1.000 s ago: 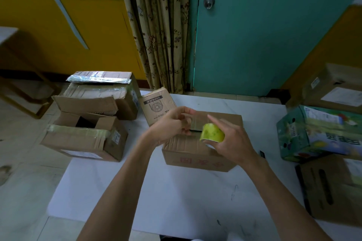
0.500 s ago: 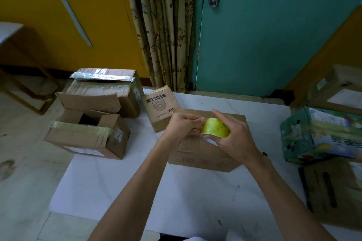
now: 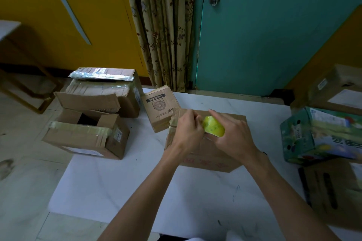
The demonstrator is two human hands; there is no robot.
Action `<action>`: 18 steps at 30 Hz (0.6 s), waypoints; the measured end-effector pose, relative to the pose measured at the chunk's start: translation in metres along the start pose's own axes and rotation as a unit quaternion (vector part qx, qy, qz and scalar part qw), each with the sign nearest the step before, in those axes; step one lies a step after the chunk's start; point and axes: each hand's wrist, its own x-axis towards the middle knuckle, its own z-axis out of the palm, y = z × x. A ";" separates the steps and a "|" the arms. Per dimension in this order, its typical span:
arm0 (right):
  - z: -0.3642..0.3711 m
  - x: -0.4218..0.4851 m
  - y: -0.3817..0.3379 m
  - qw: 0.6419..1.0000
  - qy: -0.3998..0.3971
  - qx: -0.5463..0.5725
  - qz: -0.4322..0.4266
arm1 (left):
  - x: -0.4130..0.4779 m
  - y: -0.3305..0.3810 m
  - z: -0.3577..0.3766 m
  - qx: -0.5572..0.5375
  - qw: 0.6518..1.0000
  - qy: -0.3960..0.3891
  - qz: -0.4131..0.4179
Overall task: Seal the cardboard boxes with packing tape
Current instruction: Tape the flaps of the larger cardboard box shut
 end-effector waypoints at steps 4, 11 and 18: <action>-0.009 0.007 0.004 0.997 -0.046 -0.059 0.013 | -0.001 0.002 -0.012 -0.003 1.000 -0.011 0.021; -0.007 0.022 -0.007 0.985 -0.149 -0.076 0.037 | 0.011 -0.005 -0.029 -0.157 0.975 -0.121 -0.097; -0.013 0.021 0.003 0.976 -0.154 0.085 0.130 | 0.019 -0.023 -0.047 -0.211 0.967 -0.046 -0.136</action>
